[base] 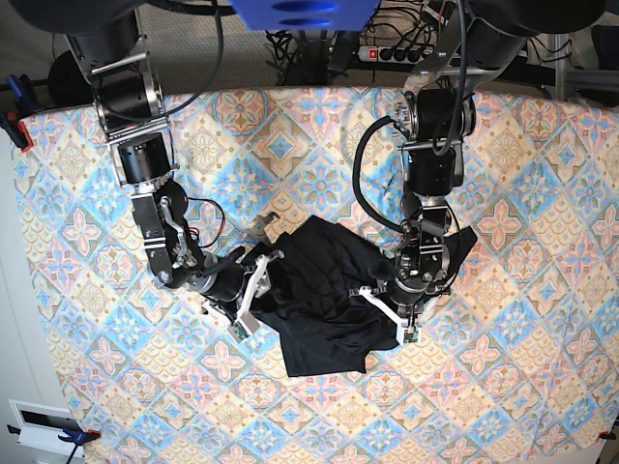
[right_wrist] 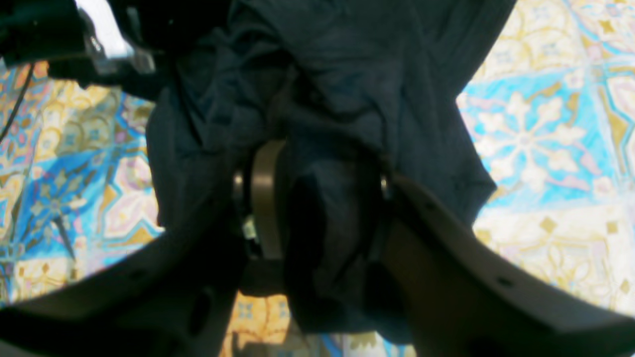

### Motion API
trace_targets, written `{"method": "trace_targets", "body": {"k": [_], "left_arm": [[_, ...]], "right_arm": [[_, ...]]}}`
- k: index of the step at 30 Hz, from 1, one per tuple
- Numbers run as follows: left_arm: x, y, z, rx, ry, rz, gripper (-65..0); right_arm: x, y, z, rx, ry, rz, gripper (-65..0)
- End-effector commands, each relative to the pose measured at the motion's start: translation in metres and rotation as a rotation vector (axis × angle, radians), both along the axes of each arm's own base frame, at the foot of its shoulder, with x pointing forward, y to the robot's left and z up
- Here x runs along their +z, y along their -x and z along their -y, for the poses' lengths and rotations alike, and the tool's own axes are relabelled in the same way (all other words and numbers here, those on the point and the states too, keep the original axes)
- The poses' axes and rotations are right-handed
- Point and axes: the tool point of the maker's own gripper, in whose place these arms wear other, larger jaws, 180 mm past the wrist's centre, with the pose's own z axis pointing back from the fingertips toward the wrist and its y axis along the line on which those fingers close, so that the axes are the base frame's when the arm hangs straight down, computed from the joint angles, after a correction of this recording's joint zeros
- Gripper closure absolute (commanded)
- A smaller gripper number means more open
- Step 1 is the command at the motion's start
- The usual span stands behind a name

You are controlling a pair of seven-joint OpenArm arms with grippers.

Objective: Layout the t-shirt on the table in an organized manner, then fold the t-shirt properly
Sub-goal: 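Grasp the shirt edge with the right gripper beside the left gripper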

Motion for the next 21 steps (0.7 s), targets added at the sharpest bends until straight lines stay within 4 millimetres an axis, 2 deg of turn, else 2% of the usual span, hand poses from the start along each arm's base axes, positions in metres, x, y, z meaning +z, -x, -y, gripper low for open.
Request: {"method": "trace_targets", "body": {"k": [1, 9, 11, 14, 18, 21], "left_arm": [[-0.001, 0.001, 0.000, -0.004, -0.013, -0.039, 0.0], [-0.001, 0.001, 0.000, -0.004, -0.013, -0.039, 0.0], [-0.001, 0.001, 0.000, -0.004, -0.013, -0.039, 0.0], [-0.001, 0.001, 0.000, -0.004, -0.013, -0.039, 0.0], [-0.001, 0.001, -0.001, -0.004, -0.013, -0.038, 0.0], [-0.001, 0.001, -0.001, -0.004, -0.013, -0.038, 0.0]], "right_arm": [[0.027, -0.014, -0.009, 0.003, -0.049, 0.062, -21.7], [0.032, -0.013, -0.031, 0.016, -0.095, 0.066, -21.6], [0.033, -0.014, -0.029, 0.013, -0.094, 0.069, -21.6], [0.048, -0.025, -0.029, 0.015, -0.094, 0.101, -21.6], [0.040, -0.032, -0.010, -0.021, -0.079, 0.091, -21.6], [0.025, -0.033, 0.006, -0.062, -0.079, 0.067, -21.6]]}}
